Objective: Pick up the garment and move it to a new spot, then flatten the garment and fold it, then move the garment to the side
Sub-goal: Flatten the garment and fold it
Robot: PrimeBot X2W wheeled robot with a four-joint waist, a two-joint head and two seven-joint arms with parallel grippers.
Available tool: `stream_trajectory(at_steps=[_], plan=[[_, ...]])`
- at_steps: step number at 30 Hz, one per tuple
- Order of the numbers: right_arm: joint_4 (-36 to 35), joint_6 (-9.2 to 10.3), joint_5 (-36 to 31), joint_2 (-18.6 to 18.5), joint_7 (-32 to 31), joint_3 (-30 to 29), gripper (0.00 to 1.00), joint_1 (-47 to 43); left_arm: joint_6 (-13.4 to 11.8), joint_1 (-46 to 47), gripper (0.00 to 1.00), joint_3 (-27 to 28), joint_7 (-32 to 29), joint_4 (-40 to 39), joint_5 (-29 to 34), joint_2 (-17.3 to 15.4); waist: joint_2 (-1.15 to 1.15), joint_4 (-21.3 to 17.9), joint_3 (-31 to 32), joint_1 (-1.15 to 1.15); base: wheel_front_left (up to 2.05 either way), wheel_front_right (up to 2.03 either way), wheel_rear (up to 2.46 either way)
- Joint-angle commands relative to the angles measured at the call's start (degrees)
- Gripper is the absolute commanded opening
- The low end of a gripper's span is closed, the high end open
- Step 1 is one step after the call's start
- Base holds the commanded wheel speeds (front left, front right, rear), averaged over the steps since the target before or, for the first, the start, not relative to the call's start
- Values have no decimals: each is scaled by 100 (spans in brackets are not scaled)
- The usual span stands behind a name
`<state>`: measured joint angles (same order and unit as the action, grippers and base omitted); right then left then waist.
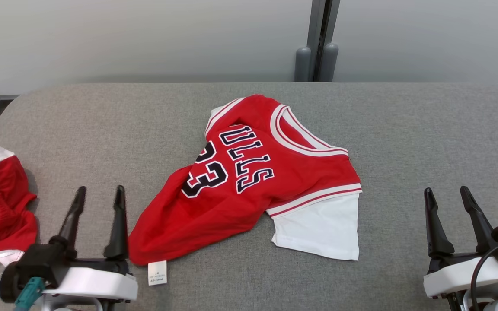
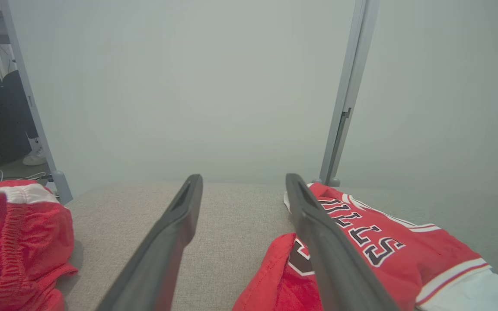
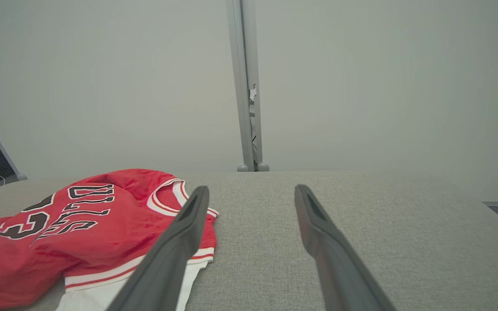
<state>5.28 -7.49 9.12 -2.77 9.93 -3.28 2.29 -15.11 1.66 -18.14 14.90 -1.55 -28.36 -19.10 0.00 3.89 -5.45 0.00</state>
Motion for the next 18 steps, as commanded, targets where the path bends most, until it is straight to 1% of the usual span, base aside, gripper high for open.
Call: stream_trajectory(at_steps=[1, 2, 3, 5, 11, 18], plan=[[0, -2, 13, -33, -26, -1, 100, -46, 45, 4, 100, 109, 26, -27, 16, -59, 0, -26, 49, 0, 0, 0, 0], [0, -2, 8, -32, -31, 12, 100, -55, 69, -57, 100, 174, 27, -33, -1, -78, 0, -40, 76, 0, 0, 0, 0], [26, -2, -16, -32, -58, 89, 100, -167, 164, -405, 100, 456, 26, -43, -39, -123, 0, -120, 230, 0, 0, 0, 0], [27, -2, 25, -33, -95, 144, 100, -340, 255, -816, 100, 548, 16, 30, -106, -175, 0, -168, 382, 0, 0, 0, 0], [-27, -2, 41, -32, -151, 174, 100, -481, 258, -924, 100, 523, -20, 85, -139, -215, 0, -189, 414, 0, 0, 0, 0], [-73, -2, 49, -32, -155, 139, 100, -475, 247, -825, 100, 502, -77, 110, -151, -242, 0, -141, 388, 0, 0, 0, 0]])
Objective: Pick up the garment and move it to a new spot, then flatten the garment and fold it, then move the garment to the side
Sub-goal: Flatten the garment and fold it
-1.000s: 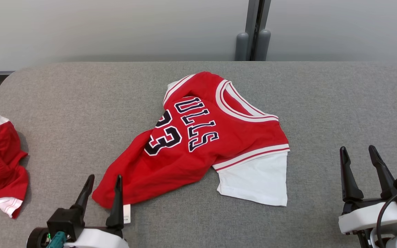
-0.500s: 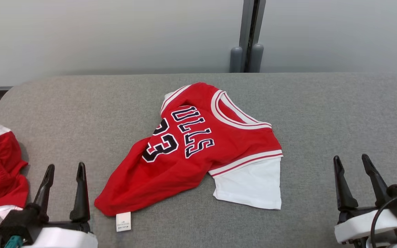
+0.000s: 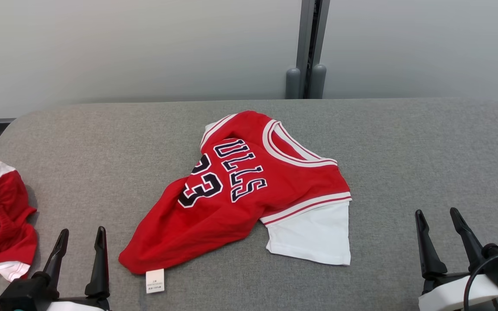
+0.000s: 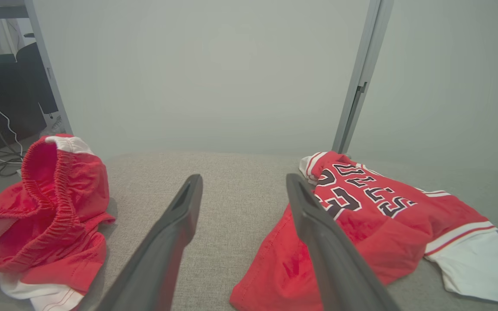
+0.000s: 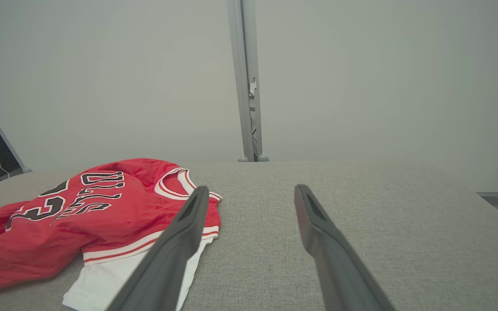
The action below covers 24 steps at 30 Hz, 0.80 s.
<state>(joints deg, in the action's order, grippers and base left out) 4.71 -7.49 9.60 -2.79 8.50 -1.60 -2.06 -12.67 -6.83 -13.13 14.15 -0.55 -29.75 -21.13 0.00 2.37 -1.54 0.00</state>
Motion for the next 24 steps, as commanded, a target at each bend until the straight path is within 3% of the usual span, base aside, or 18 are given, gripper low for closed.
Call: stream_trajectory(at_steps=[1, 7, 24], plan=[[-22, -2, 3, -31, -11, -32, 100, -37, 13, 47, 100, -4, -18, 14, -27, -49, 0, 38, -13, 0, 0, 0, 0], [-74, -2, -11, -30, -18, -32, 100, 24, 81, 197, 100, -23, -102, 81, -119, -30, 0, 165, -141, 0, 0, 0, 0], [-310, -2, -149, -86, -180, 57, 100, 381, 952, 1062, 100, -420, -728, 1848, -765, 246, 0, 301, -813, 0, 0, 0, 0]])
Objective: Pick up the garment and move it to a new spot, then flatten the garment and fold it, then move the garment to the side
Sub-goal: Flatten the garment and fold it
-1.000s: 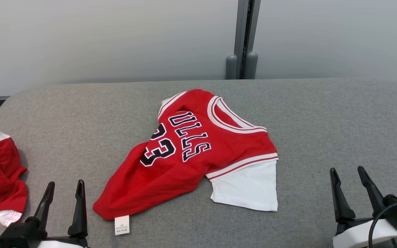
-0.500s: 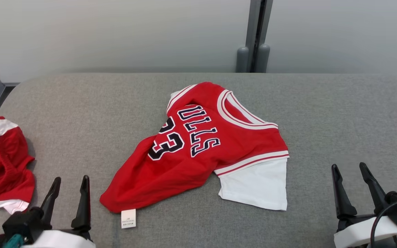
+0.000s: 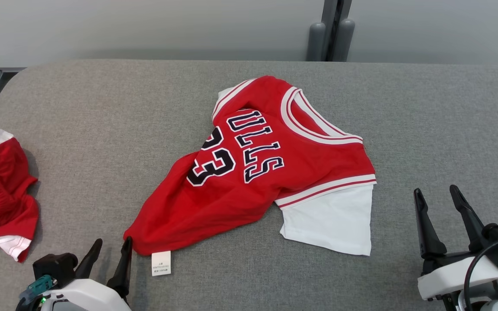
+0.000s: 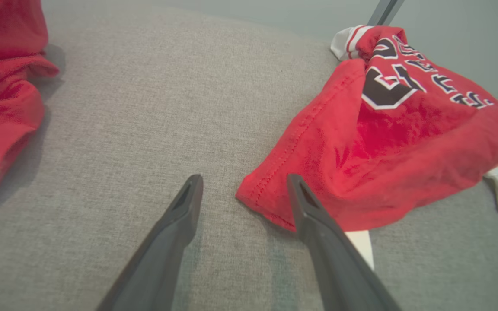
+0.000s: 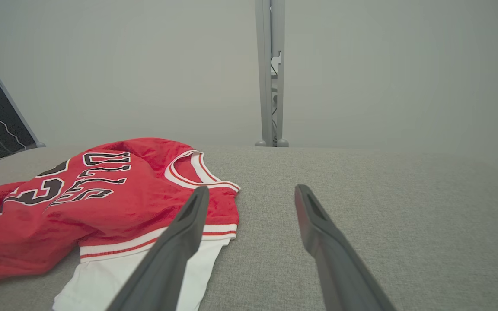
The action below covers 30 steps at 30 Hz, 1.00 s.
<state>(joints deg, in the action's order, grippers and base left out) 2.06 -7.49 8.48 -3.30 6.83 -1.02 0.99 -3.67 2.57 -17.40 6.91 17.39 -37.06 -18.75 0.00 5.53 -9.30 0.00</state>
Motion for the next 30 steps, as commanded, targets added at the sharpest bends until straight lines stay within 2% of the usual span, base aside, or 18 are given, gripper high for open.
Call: stream_trajectory(at_steps=[1, 10, 14, 15, 16, 17, 18, 19, 26, 30], plan=[[-49, -2, -35, -41, -12, -5, 100, 81, 115, 174, 100, -34, -17, 164, -56, 38, 0, -20, -56, 0, 0, 0, 0], [-82, -2, -42, -51, -48, 24, 100, 159, 569, 607, 100, -282, -165, 1035, -134, 137, 0, -105, -193, 0, 0, 0, 0], [-60, -2, -38, -49, -33, 41, 100, 192, 688, 748, 100, -350, -299, 1389, -220, 209, 0, -149, -256, 0, 0, 0, 0], [-54, -2, -38, -48, -30, 51, 100, 193, 718, 781, 88, -365, -299, 1457, -227, 216, 0, -160, -271, 0, 0, 0, 0], [-43, -2, -37, -46, -26, 62, 100, 195, 740, 813, 71, -381, -290, 1514, -230, 221, 0, -169, -284, 0, 0, 0, 0], [-28, -2, -38, -45, -31, 72, 100, 194, 767, 841, 47, -397, -281, 1564, -233, 231, 0, -176, -295, 0, 0, 0, 0], [-25, -2, -42, -43, -29, 82, 100, 188, 779, 873, 26, -424, -275, 1613, -214, 232, 0, -181, -303, 0, 0, 0, 0], [-11, -2, -44, -41, -30, 102, 100, 179, 804, 904, 0, -447, -279, 1662, -199, 233, 0, -187, -309, 0, 0, 0, 0], [241, -2, 74, -24, -67, 445, 100, 83, 803, 1041, 0, -500, -156, 1842, -138, 243, 0, -193, -338, 0, 0, 0, 0], [687, -2, 179, -16, -25, 743, 100, 38, 790, 1141, 0, -533, -43, 1925, -88, 274, 0, -153, -368, 0, 0, 0, 0]])
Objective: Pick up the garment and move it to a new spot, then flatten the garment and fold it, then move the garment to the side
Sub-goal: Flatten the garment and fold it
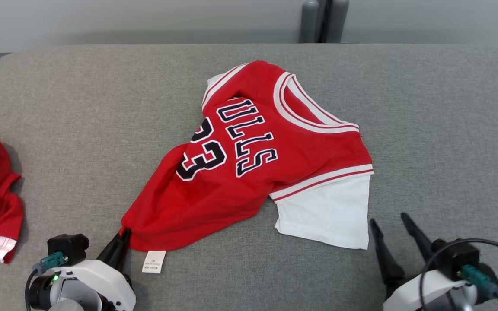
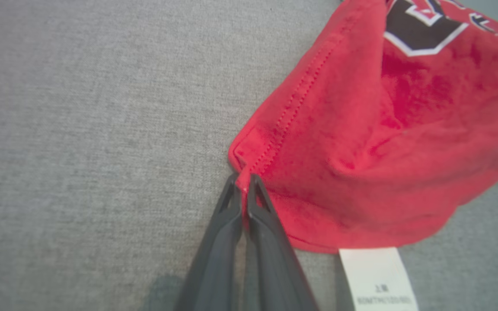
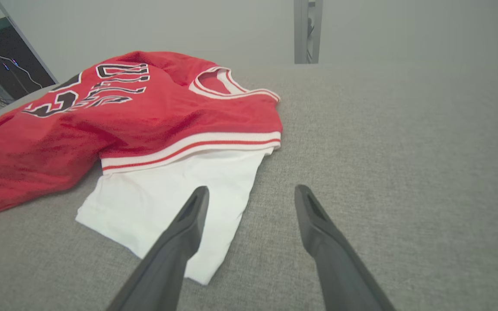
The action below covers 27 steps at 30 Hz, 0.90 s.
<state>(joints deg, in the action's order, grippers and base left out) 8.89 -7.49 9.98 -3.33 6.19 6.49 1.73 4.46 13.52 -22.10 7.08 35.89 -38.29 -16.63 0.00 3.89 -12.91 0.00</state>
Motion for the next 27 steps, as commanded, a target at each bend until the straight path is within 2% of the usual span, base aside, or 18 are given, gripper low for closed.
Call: stream_trajectory(at_steps=[1, 11, 12, 13, 14, 17, 19, 27], plan=[[158, -2, 36, -12, 51, 67, 100, -31, -22, 78, 0, -70, -24, 90, 54, 69, 0, 28, -17, 0, 0, 0, 0], [1752, -3, 342, 11, 225, 694, 100, 536, -75, 309, 0, -68, 317, 183, 158, 66, 0, 177, -143, 0, 0, 0, 0], [1887, -3, 385, 21, 215, 750, 75, 601, -82, 338, 0, -70, 356, 190, 170, 64, 0, 201, -149, 0, 0, 0, 0], [1999, -7, 457, 28, 182, 829, 23, 654, -93, 352, 0, -61, 407, 192, 170, 66, 0, 221, -150, 0, 0, 0, 0], [2111, -9, 542, 38, 123, 905, 0, 686, -116, 367, 0, -29, 472, 172, 182, 61, 0, 237, -147, 0, 0, 0, 0], [2153, -7, 788, 17, 309, 981, 0, 766, -172, 366, 0, 33, 621, 73, 227, 51, 0, 275, -137, 0, 0, 0, 0], [1973, -7, 937, -99, 514, 935, 0, 851, -345, 410, 0, 151, 718, -81, 313, 1, 0, 292, -130, 0, 0, 0, 0], [779, -3, 1112, -549, 876, 628, 0, 1277, -710, 283, 0, 649, 806, -1418, 598, -102, 0, 190, 6, 0, 0, 0, 0]])
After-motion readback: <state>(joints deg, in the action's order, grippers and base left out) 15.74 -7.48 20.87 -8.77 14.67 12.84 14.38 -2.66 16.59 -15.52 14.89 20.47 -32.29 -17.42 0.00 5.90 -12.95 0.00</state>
